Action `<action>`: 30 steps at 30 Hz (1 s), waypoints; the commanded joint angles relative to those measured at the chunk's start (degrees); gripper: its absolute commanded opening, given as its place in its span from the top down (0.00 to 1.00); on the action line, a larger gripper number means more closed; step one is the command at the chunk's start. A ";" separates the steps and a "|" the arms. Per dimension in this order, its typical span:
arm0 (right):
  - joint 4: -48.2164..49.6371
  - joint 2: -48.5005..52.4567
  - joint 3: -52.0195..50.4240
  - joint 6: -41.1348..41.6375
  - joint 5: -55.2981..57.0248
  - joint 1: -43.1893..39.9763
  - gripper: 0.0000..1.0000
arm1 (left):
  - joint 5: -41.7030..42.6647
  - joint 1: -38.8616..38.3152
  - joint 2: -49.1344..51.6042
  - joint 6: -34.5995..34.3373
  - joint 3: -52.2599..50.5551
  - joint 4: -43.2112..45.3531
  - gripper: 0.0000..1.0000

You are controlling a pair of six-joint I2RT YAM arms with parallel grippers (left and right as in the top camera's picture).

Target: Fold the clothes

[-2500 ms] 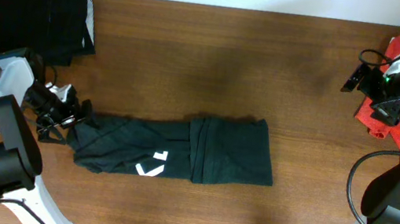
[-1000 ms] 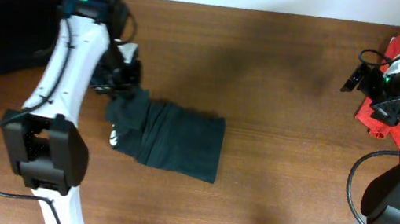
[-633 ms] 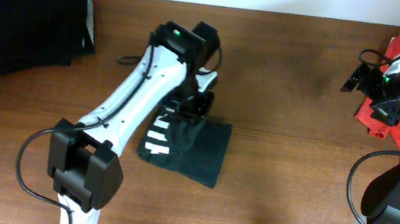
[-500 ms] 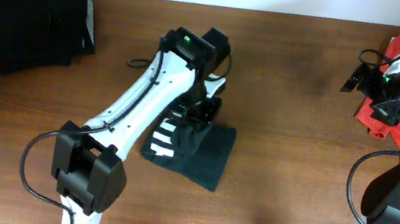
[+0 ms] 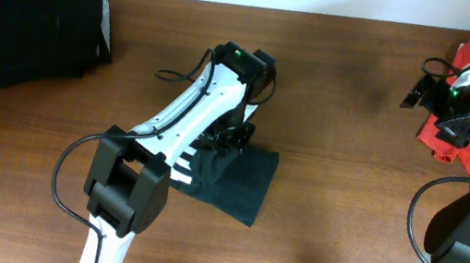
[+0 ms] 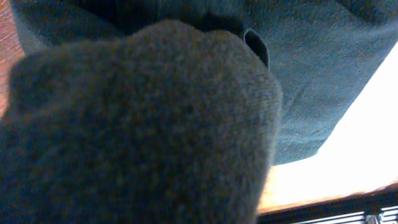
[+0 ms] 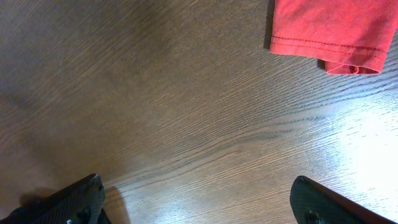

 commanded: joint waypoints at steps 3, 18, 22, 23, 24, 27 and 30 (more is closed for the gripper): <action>-0.17 -0.31 0.13 -0.15 0.74 -0.09 0.01 | 1.70 -1.75 0.17 -0.48 0.13 1.84 0.81; -0.17 -0.31 0.13 -0.15 0.74 -0.09 0.01 | 7.13 -4.31 0.15 1.22 12.00 -6.10 0.37; -0.17 -0.31 0.13 -0.15 0.74 -0.09 0.01 | 6.25 -1.49 0.15 1.22 14.86 -7.15 0.37; -0.17 -0.31 0.13 -0.15 0.72 -0.09 0.01 | 6.36 -0.61 0.17 1.20 14.34 -7.04 0.37; -0.17 -0.31 0.13 -0.15 0.74 -0.09 0.01 | 7.26 0.26 0.17 1.20 13.33 -7.02 0.37; -0.17 -0.31 0.13 -0.15 0.72 -0.09 0.01 | 8.31 1.27 0.17 1.20 8.09 -4.74 0.34; -0.17 -0.31 0.13 -0.15 0.74 -0.09 0.01 | 11.93 1.27 0.17 2.69 3.19 1.14 0.30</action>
